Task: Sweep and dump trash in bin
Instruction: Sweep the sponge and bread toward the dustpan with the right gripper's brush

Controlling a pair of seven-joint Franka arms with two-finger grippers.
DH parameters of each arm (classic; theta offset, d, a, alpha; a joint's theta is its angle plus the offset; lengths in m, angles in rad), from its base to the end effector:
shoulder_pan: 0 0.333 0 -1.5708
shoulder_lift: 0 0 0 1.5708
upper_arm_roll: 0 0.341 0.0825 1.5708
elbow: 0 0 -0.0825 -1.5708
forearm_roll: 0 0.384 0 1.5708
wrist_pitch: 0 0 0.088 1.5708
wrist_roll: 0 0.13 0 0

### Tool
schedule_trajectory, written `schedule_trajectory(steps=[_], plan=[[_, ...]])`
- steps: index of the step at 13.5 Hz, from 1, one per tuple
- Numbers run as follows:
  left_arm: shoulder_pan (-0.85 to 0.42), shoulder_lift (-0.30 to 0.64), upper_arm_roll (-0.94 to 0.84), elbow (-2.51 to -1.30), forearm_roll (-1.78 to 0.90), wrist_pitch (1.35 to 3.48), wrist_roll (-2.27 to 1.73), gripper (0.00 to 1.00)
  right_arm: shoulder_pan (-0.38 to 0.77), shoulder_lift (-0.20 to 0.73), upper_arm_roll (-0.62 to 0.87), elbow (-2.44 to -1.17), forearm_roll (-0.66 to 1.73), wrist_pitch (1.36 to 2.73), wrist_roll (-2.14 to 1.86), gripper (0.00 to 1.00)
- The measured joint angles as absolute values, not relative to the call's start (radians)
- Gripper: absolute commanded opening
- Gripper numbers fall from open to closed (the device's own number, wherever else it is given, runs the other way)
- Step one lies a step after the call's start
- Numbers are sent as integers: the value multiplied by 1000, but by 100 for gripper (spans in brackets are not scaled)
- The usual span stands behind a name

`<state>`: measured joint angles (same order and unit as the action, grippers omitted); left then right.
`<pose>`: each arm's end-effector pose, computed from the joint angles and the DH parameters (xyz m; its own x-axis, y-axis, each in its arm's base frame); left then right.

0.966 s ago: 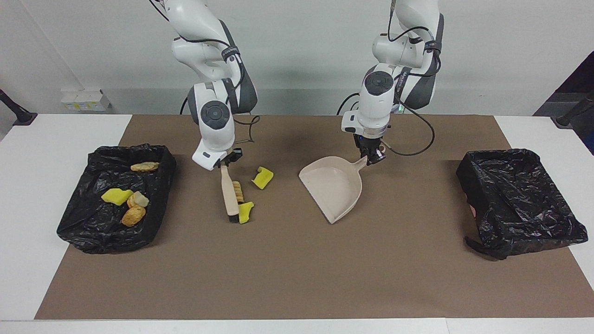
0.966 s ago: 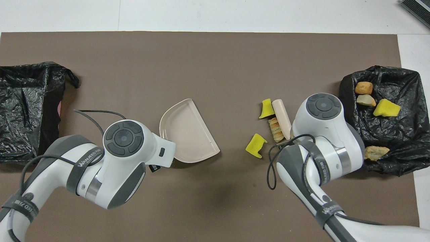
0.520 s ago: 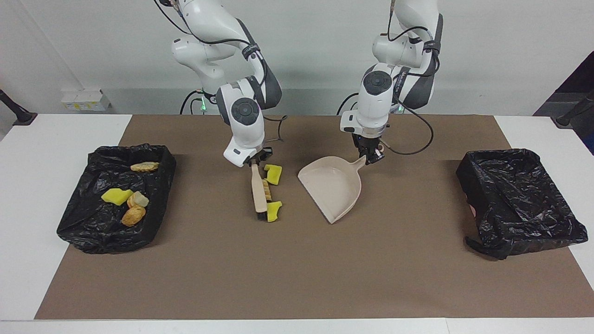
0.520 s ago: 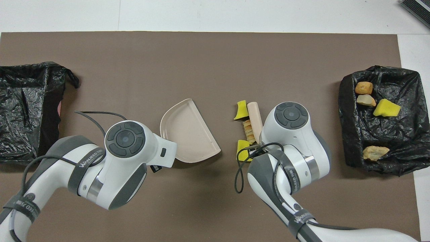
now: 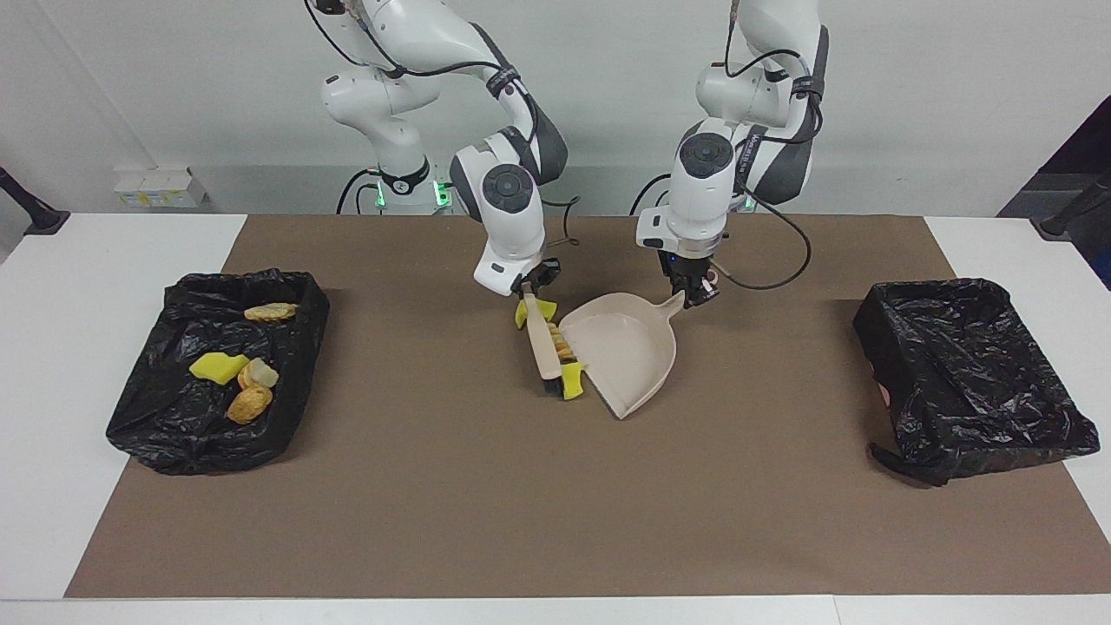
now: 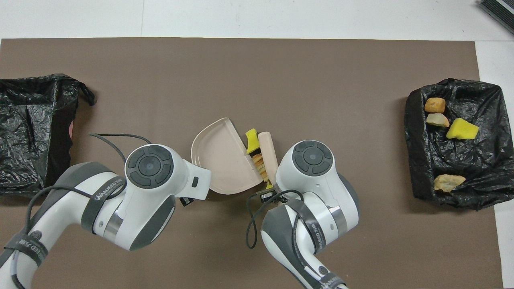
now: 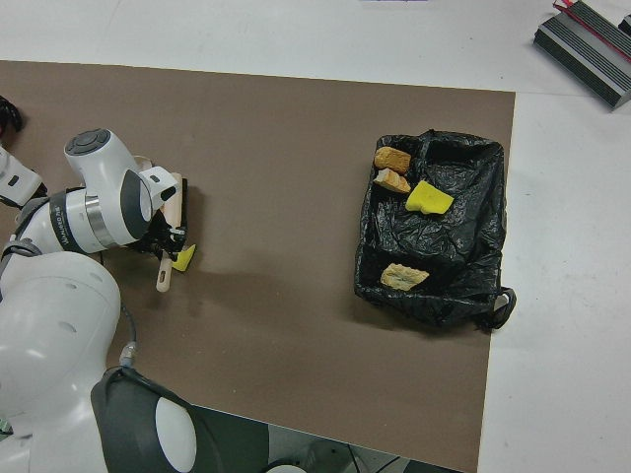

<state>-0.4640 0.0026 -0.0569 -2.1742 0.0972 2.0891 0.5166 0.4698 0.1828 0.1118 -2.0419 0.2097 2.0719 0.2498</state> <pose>0.4565 -0.2542 0.3859 0.4611 -0.8796 -0.1171 -0.8867 -0.4616 -0.0250 0.4656 0.3225 0.3455 0.9533 0.2242 -0.2022 0.1986 -0.9701 -0.1395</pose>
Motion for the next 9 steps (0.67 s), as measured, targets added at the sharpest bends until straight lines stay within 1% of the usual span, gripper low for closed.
schedule_trajectory(steps=[3,6,9], plan=[[-465,3,-57,-2176,97,2089,511,0,501,183,111,-2010,332,2086,257,0],[-466,3,-57,-2176,97,2088,509,0,538,183,113,-1960,375,2079,348,0],[-467,2,-56,-2174,98,2084,531,0,529,173,104,-1916,375,1980,393,0]])
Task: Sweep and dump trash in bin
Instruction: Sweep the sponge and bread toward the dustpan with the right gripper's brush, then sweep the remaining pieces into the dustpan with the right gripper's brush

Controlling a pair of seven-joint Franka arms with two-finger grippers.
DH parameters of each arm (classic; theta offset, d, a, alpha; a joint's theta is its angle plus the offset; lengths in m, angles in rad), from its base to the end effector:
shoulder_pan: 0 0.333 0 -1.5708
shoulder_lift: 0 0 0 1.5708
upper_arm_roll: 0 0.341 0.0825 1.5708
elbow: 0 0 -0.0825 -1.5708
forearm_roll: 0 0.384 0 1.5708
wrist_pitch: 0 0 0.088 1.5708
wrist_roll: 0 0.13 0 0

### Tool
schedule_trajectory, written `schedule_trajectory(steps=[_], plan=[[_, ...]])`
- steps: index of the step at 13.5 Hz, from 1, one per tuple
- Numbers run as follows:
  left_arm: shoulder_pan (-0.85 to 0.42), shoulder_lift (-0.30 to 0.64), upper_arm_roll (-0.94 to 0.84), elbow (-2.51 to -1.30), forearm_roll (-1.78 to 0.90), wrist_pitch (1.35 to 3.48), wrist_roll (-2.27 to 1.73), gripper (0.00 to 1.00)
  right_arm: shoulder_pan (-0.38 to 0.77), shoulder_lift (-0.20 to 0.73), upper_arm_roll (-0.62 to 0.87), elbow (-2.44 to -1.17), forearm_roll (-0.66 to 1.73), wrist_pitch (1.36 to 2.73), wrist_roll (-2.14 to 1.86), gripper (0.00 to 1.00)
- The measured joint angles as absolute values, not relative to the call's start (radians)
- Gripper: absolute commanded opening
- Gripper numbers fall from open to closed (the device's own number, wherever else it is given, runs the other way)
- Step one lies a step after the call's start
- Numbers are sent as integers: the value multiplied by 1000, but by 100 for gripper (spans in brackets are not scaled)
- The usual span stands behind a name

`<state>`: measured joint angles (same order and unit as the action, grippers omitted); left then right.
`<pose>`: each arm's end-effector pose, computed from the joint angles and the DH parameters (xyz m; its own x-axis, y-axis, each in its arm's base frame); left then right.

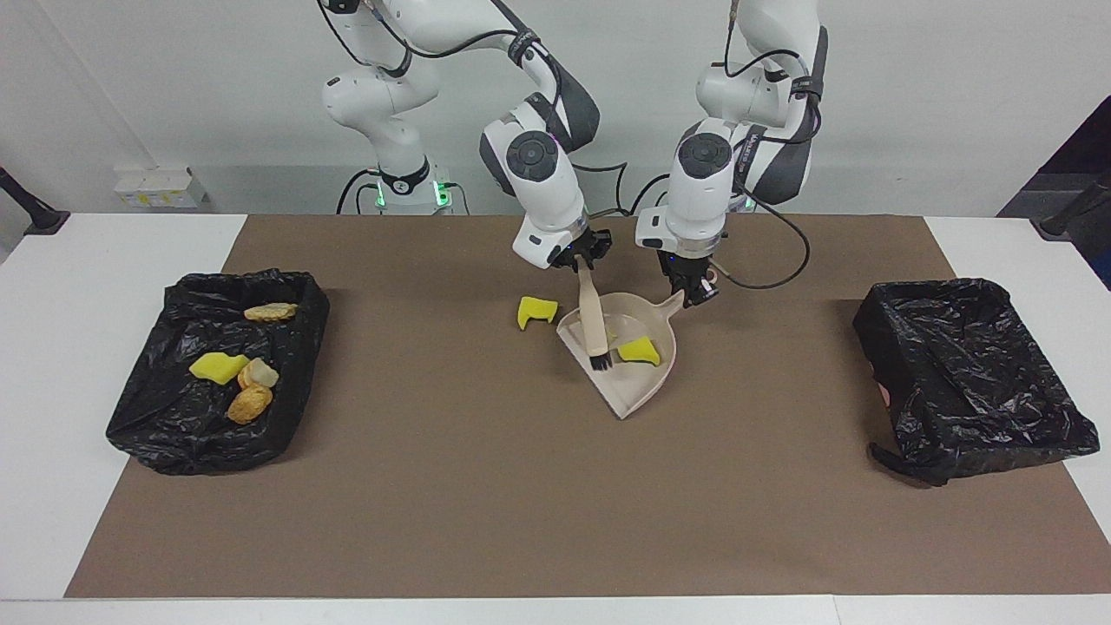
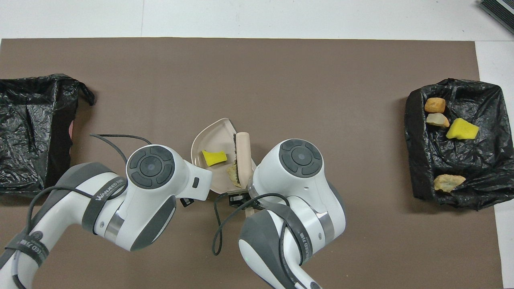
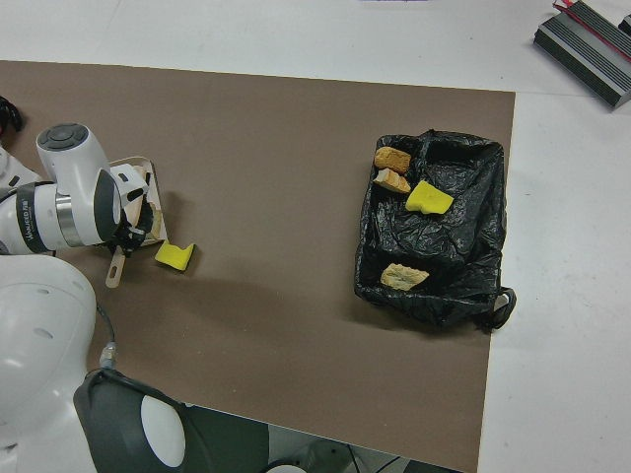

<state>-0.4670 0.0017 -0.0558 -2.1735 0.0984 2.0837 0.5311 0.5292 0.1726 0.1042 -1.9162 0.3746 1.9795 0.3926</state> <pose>0.4556 -0.2546 0.3863 0.4460 -0.8868 -0.1214 -0.8944 -0.4468 -0.0224 0.4590 0.3726 0.4036 0.9622 0.1020 -0.2525 0.0348 -0.9656 -0.2576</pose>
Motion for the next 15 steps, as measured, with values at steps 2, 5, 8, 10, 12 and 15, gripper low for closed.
schedule_trajectory(steps=[2,5,8,10,12,15], plan=[[-461,-7,-43,-2156,99,2049,642,0,485,137,94,-1902,371,1859,393,0],[-420,-47,-29,-2146,100,1979,823,0,428,82,91,-1914,285,1718,428,0],[-395,-78,-25,-2152,100,1930,932,0,430,28,97,-2017,228,1710,488,0],[-395,-90,-29,-2172,108,1926,944,0,423,-26,96,-2135,214,1758,497,0],[-398,-103,-35,-2208,120,1930,946,0,411,-98,95,-2280,212,1856,497,0],[-400,-118,-45,-2263,121,1954,935,0,413,-152,98,-2404,213,1970,517,0]])
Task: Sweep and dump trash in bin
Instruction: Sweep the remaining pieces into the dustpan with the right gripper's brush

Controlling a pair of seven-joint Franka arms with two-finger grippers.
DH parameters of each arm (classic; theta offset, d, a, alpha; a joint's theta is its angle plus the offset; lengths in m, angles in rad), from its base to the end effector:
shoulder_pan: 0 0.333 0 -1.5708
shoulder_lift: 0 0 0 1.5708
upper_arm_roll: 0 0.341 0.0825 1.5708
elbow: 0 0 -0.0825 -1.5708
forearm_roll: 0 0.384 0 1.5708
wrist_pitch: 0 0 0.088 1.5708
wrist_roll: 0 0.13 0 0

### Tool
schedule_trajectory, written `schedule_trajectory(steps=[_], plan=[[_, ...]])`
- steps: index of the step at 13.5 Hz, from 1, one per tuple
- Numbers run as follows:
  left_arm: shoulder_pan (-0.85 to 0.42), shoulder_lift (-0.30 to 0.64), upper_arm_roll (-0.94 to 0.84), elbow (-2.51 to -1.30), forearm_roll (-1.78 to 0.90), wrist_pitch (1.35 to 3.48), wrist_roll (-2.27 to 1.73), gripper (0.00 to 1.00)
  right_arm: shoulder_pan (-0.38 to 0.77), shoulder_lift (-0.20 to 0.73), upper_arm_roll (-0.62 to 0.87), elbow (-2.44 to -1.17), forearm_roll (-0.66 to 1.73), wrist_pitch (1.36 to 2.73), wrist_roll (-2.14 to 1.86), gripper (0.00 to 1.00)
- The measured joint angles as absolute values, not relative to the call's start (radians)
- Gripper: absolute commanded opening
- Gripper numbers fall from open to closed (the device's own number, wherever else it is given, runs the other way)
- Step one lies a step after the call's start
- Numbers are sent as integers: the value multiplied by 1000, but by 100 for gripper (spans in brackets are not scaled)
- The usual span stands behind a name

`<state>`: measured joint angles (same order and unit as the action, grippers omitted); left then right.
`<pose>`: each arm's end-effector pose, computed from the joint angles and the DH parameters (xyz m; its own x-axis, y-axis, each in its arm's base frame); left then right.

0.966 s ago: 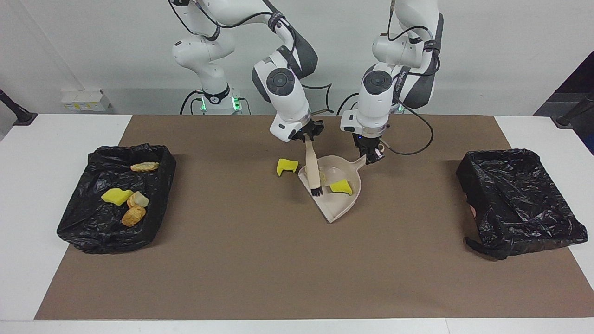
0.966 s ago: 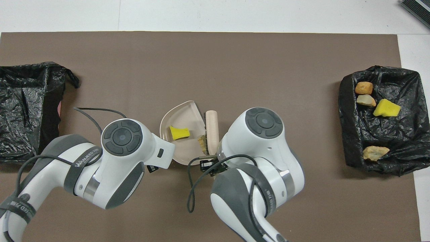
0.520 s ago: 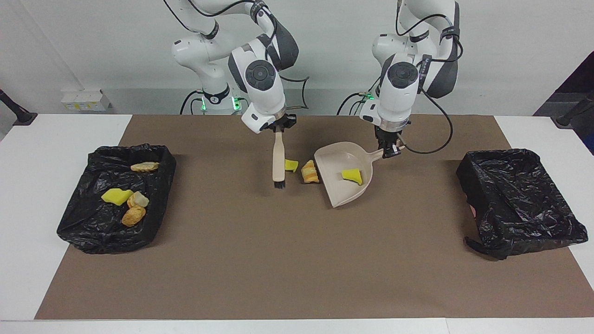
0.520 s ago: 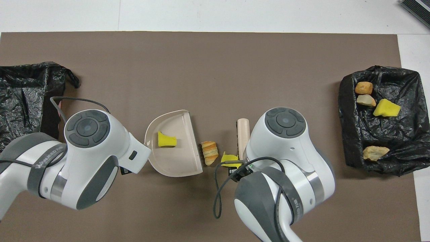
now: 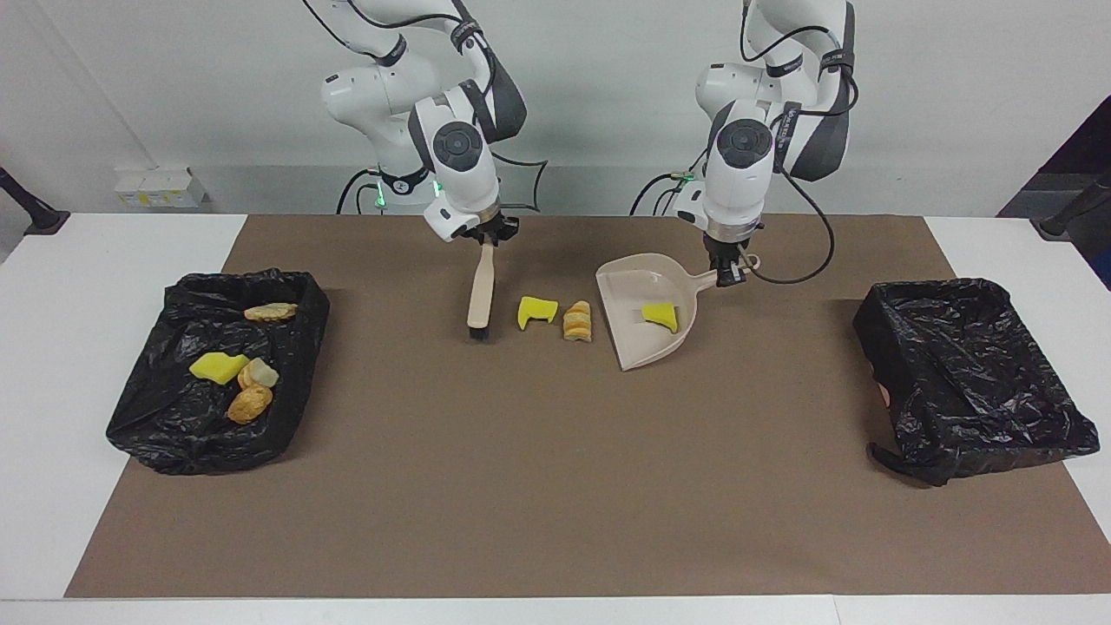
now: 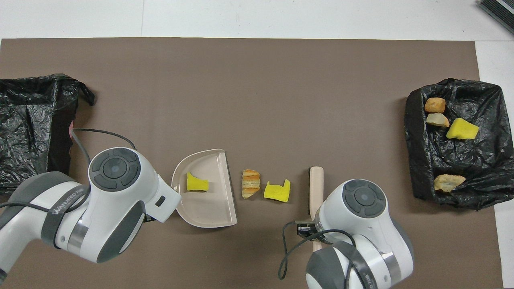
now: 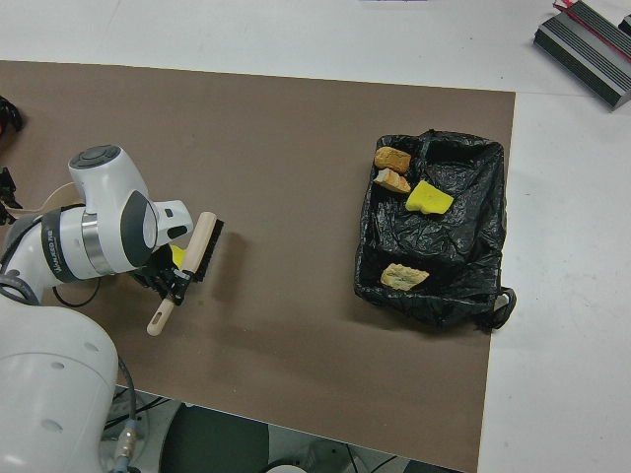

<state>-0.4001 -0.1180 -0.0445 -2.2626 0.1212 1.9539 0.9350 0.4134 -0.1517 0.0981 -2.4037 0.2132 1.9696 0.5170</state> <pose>0.4299 -0.1933 0.3984 0.1236 -0.9720 -0.2000 -0.9854 -0.1440 0.0913 0.3660 0.2261 0.3564 0.9398 -0.1148 -0.3217 -0.1177 -0.9930 0.0106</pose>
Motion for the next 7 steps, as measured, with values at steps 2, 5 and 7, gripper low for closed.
schedule_trajectory(steps=[2,5,7], plan=[[-401,-134,-47,-2293,122,1990,909,0,436,-142,102,-2421,219,2024,549,0],[-430,-140,-52,-2305,122,2017,850,0,498,-95,108,-2419,265,2120,559,0],[-452,-140,-56,-2309,122,2031,818,0,547,-38,109,-2371,310,2155,561,0]])
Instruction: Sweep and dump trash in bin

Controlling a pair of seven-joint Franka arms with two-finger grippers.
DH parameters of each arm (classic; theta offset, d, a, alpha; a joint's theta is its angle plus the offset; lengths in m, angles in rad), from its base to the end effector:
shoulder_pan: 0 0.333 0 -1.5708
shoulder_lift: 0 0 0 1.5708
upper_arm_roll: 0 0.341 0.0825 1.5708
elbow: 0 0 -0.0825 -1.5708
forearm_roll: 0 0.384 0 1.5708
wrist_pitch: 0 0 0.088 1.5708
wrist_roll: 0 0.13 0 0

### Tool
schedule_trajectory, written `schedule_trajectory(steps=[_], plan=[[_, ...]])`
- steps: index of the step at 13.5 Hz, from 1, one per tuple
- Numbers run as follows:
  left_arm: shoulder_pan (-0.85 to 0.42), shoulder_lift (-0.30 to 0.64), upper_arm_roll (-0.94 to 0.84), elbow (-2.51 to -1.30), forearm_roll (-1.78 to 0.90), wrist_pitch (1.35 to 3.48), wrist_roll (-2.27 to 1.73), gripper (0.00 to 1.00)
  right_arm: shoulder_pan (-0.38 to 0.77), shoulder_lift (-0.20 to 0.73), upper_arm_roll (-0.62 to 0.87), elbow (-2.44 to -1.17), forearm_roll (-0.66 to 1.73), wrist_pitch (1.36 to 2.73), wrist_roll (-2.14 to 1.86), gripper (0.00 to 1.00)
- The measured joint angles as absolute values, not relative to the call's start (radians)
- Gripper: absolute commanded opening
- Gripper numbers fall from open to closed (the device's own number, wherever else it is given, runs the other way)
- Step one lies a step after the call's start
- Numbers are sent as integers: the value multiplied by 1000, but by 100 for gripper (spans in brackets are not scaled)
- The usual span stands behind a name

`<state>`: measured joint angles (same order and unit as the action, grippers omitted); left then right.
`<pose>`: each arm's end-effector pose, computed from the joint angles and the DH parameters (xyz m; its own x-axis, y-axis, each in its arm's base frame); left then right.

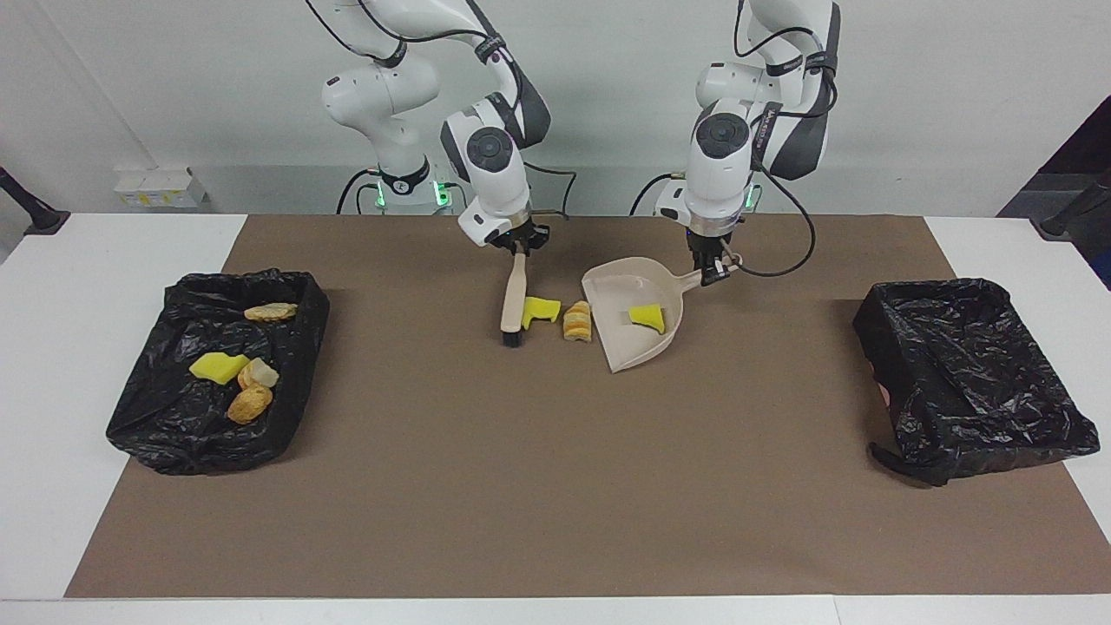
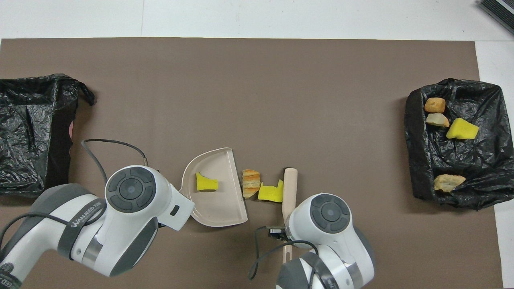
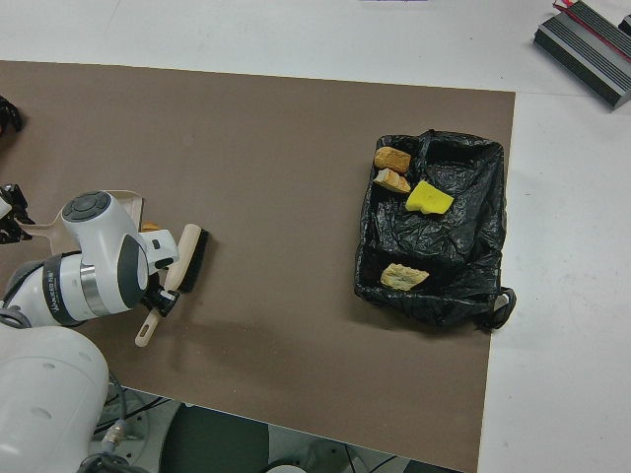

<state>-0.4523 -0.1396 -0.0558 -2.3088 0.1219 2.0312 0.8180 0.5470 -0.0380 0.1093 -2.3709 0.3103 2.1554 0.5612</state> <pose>0.4130 -0.2195 0.3936 0.1776 -0.9684 -0.1753 -0.9822 -0.1854 0.0289 0.3611 0.3011 0.3298 0.9560 -0.0850 -0.2807 -0.1114 -0.9906 -0.0798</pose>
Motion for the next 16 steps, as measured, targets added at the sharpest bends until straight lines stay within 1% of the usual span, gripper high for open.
schedule_trajectory(steps=[4,6,9,10,13,16], plan=[[-477,-139,-58,-2310,122,2048,758,0,633,122,110,-2196,405,2230,566,0],[-487,-139,-55,-2310,134,2048,708,0,658,176,110,-2141,413,2255,580,0],[-476,-140,-46,-2311,128,2047,678,0,659,187,107,-2116,413,2247,581,0],[-461,-141,-45,-2311,114,2048,675,0,659,188,106,-2109,413,2224,581,0],[-387,-146,-42,-2310,60,2071,667,0,640,167,94,-2080,393,2095,581,0],[-317,-156,-36,-2308,35,2102,665,0,587,94,92,-2071,344,1969,581,0]])
